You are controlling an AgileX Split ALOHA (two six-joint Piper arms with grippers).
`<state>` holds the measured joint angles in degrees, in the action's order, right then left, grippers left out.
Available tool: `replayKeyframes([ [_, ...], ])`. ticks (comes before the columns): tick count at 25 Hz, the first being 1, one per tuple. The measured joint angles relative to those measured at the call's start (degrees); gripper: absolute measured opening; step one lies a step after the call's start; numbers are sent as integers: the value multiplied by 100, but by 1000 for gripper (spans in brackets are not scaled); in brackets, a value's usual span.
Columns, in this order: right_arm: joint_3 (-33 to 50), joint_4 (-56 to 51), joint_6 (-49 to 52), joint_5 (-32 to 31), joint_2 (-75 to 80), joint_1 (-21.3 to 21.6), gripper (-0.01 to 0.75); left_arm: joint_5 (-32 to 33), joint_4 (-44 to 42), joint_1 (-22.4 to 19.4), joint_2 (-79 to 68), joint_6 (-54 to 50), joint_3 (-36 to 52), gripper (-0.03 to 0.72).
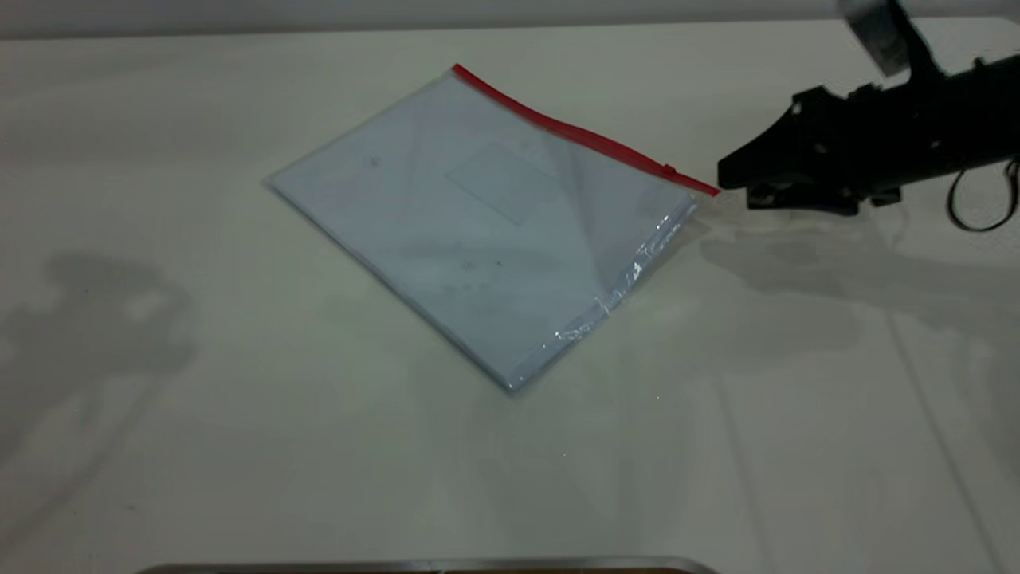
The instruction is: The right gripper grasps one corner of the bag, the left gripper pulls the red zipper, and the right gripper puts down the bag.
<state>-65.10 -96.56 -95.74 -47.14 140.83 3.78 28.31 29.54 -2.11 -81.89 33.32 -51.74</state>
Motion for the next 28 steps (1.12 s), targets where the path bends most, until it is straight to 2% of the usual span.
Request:
replayKeyframes([
  [8,-628,-205,163,-182,617,-65,477,-49,0,0,0,0,0,546],
  [12,-667,-479,149,-163,640,-382,477,-49,0,0,-13,5,0,546],
  [15,-674,-521,143,108,640,-707,477,-49,0,0,-31,5,0,546],
  [18,-674,-529,143,235,640,-846,459,-51,0,0,-37,-1,0,546],
  [20,-674,-546,143,245,640,-854,406,-51,0,0,-37,4,0,546],
  [21,-674,-553,143,250,640,-848,356,-56,0,0,-37,4,0,546],
  [25,-674,-577,143,198,640,-843,67,-56,0,0,-37,4,0,546],
  [28,-678,-490,169,-234,640,-880,34,-56,0,0,-37,4,0,546],
])
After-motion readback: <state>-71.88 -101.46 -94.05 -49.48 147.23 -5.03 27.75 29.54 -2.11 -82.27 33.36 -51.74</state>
